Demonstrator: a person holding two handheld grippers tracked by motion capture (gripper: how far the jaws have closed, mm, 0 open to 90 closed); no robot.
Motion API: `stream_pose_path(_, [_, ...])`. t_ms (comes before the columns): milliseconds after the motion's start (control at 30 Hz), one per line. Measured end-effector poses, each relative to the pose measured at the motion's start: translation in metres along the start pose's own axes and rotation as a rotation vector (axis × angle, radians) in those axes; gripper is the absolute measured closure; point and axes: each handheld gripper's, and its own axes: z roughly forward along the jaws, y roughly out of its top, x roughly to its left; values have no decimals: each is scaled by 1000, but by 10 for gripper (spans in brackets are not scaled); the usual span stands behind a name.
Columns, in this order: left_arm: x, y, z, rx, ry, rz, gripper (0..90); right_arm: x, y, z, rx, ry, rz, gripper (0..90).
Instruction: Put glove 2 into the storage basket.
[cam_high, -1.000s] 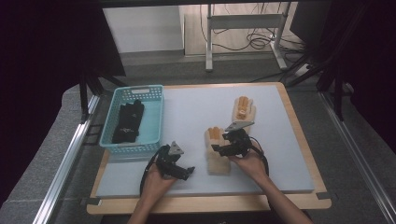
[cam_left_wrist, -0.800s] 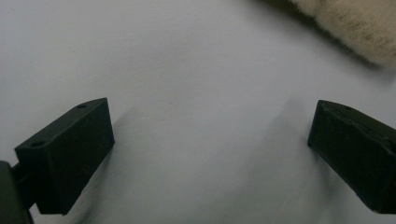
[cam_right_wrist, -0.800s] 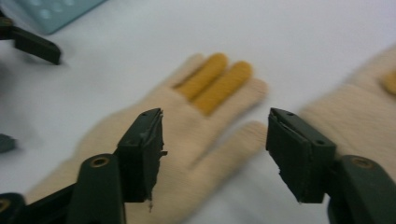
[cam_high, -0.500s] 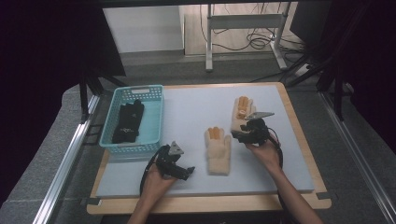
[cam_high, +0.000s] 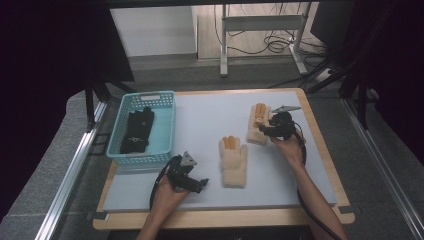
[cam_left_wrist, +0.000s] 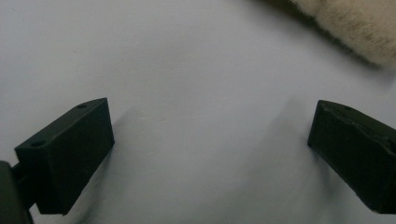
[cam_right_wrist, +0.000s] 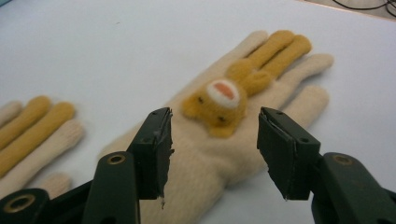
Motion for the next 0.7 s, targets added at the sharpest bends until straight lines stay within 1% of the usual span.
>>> stream_pose_path(133, [0,0,0,0,0,0,5,-3,3,13,-1,-1,8,422])
stream_pose_path(300, [0,0,0,0,0,0,5,2,7,28,6,-9,-18,410])
stream_pose_path(433, [0,0,0,0,0,0,5,4,10,40,22,-32,-46,401])
stream_pose_path(500, [0,0,0,0,0,0,5,4,10,46,31,-47,-47,400])
stream_pose_path(567, [0,0,0,0,0,0,5,2,9,50,39,-51,-48,402])
stream_pose_path(600, [0,0,0,-1,0,0,5,1,8,52,40,-47,-47,409])
stream_pose_path(633, [0,0,0,-1,0,0,5,1,7,53,39,-49,-49,435])
stream_pose_path(700, [0,0,0,0,0,0,5,0,5,53,31,-37,-57,501])
